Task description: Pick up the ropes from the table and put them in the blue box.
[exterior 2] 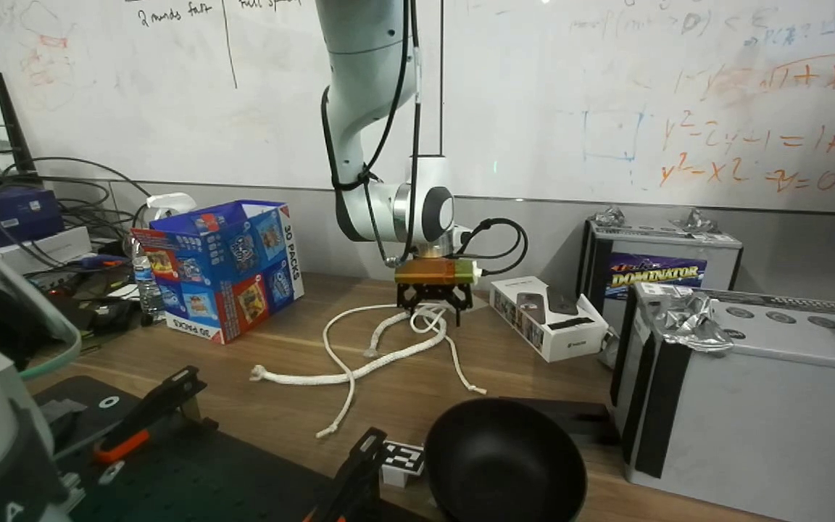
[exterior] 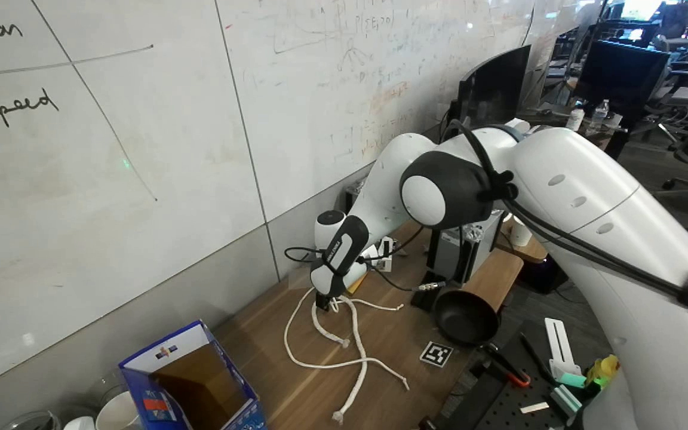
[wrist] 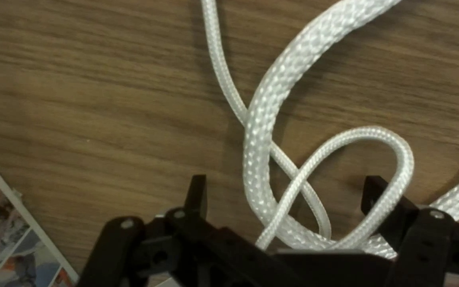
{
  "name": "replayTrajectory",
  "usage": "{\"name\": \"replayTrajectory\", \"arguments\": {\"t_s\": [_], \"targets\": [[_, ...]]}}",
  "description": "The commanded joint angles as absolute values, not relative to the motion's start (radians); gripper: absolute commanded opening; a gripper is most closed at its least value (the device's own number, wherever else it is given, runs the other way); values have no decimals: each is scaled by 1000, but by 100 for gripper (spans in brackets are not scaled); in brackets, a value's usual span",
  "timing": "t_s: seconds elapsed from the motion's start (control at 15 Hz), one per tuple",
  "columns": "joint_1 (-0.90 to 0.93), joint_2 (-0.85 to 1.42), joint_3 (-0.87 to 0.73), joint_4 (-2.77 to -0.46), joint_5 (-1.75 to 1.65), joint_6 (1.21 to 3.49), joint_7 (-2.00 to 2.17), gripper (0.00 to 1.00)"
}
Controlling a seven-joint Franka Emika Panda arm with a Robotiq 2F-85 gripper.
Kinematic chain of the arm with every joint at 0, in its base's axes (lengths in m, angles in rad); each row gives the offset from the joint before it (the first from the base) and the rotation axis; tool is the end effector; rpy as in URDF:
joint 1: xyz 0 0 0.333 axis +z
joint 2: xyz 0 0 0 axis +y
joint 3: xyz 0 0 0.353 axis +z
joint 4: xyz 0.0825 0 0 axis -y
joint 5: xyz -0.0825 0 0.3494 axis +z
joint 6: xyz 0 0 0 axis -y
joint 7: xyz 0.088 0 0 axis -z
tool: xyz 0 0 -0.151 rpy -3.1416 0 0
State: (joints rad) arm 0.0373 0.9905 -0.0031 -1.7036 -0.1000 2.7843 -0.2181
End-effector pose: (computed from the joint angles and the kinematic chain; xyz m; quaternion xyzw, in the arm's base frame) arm 0.6666 0.0259 0.0357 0.9839 0.1719 0.0429 0.0249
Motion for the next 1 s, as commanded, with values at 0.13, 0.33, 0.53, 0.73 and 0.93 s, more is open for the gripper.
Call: {"name": "replayTrajectory", "arguments": {"t_s": [0.13, 0.33, 0.53, 0.73, 0.93], "targets": [[42, 1030, -7, -1644, -122, 2781, -195, 100], [44, 1036, -9, -1636, -122, 2782, -193, 74], [49, 1034, -12, -1632, -123, 2781, -188, 51], [53, 1031, -20, -1628, -126, 2780, -183, 27], [56, 1026, -25, -1628, -128, 2765, -180, 5]]}}
